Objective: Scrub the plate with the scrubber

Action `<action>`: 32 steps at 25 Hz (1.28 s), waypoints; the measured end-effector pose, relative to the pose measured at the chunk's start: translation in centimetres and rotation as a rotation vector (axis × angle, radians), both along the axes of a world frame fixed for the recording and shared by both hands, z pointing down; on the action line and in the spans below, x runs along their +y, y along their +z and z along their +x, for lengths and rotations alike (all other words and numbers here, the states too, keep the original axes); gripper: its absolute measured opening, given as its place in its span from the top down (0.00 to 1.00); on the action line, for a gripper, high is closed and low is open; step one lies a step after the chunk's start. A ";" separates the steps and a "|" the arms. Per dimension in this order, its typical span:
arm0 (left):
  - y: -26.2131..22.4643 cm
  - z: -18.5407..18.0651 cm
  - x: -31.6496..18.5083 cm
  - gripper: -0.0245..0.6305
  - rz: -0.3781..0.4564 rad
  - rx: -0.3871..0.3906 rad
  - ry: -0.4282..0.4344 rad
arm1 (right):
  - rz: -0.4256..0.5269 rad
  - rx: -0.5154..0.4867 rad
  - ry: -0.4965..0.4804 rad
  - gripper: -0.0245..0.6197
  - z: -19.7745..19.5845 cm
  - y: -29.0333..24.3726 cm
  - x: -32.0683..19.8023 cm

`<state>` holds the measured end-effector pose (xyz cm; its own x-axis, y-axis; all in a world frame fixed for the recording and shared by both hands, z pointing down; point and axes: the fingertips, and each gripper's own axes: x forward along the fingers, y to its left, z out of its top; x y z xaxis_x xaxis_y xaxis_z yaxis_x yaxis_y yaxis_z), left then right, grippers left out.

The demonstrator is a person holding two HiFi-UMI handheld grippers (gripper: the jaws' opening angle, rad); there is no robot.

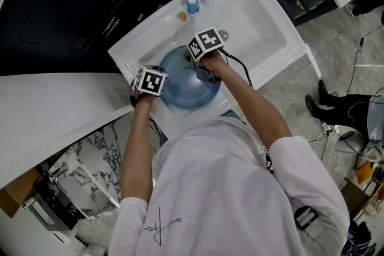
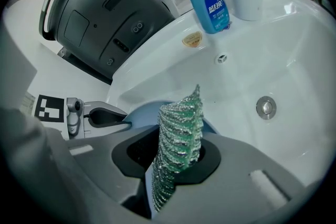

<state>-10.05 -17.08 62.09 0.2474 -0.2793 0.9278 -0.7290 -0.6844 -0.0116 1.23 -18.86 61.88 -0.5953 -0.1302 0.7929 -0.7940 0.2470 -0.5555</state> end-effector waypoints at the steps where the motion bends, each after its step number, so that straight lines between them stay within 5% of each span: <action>1: -0.1 -0.2 -0.1 0.79 0.005 -0.008 -0.002 | 0.001 0.001 0.001 0.86 0.3 0.0 -0.1; 16: 0.2 0.9 0.2 0.79 -0.016 0.040 0.011 | -0.007 0.030 0.021 0.86 1.7 -0.2 0.1; 32: -0.1 -0.2 -0.4 0.79 0.024 -0.011 -0.004 | 0.023 0.257 -0.172 0.86 4.2 -0.5 -0.1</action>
<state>-10.22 -17.47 61.96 0.2361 -0.3023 0.9235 -0.7317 -0.6807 -0.0358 5.44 -18.95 61.39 -0.3900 -0.0644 0.9186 -0.8535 0.3997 -0.3343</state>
